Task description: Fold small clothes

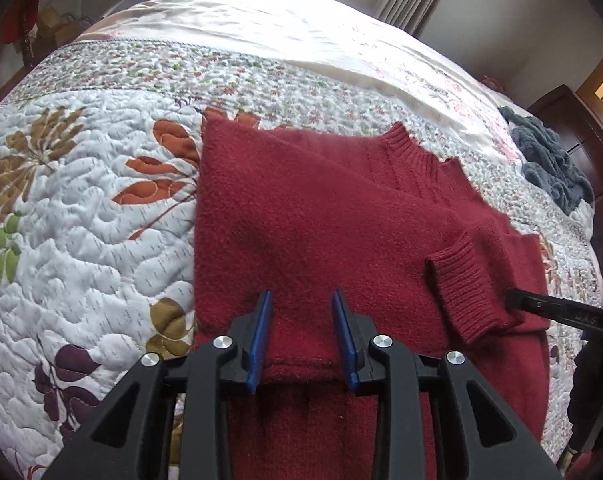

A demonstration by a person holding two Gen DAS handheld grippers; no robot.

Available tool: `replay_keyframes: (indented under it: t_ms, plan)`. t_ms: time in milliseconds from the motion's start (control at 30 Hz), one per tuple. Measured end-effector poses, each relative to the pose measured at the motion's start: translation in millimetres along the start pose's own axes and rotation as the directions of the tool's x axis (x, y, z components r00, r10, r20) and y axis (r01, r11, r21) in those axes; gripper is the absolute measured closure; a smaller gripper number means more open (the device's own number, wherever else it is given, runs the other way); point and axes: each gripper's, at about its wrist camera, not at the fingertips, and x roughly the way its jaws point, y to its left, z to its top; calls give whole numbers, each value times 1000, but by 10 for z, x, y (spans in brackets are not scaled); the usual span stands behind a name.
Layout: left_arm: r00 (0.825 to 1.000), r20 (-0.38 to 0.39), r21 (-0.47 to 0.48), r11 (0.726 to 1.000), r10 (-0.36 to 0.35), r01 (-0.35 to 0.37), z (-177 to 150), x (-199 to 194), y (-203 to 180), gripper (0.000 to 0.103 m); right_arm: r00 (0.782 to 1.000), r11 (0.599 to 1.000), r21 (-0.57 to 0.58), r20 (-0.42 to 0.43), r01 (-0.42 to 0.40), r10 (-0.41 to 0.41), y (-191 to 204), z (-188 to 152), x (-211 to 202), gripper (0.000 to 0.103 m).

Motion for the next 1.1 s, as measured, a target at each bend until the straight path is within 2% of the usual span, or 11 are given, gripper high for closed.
replay_keyframes:
  t_ms: [67,200,333,467,533,600,667,767,900,1000,1100]
  plan:
    - [1000,17,0,1000,-12,12,20,-85,-21,69,999,996,-84,39,6,-3,122,-37,-169,49]
    - [1000,9,10,1000,0,0,28,-59,-59,68,999,971,-236,-18,-43,40,515,-130,-123,49]
    - [1000,-15,-2,1000,8,-8,-14,75,-13,68,998,933,-360,-58,8,-32,807,-222,186,44]
    - [999,-22,39,999,28,-27,-33,136,-33,68,993,926,-376,-85,41,-79,813,-255,436,46]
    - [999,-22,44,999,28,-27,-39,145,-28,68,995,935,-354,-81,27,-59,783,-248,459,57]
    - [1000,-23,31,999,21,-20,-41,154,-4,68,997,948,-318,-65,22,-45,695,-226,399,81]
    - [999,-23,28,999,22,-22,-45,160,2,68,998,966,-257,-63,-19,3,559,-190,335,86]
    - [999,-19,37,999,34,-33,-55,157,-17,68,992,988,-89,-46,-124,120,189,-135,175,87]
    - [999,-17,29,999,40,-40,-55,169,-21,68,976,970,109,10,-215,216,-342,-126,-1,87]
    - [999,-15,28,999,45,-45,-61,182,-32,68,979,960,193,25,-203,202,-698,-164,-56,85]
    - [999,-16,26,999,46,-46,-63,187,-28,68,985,956,238,20,-172,172,-915,-228,-87,70]
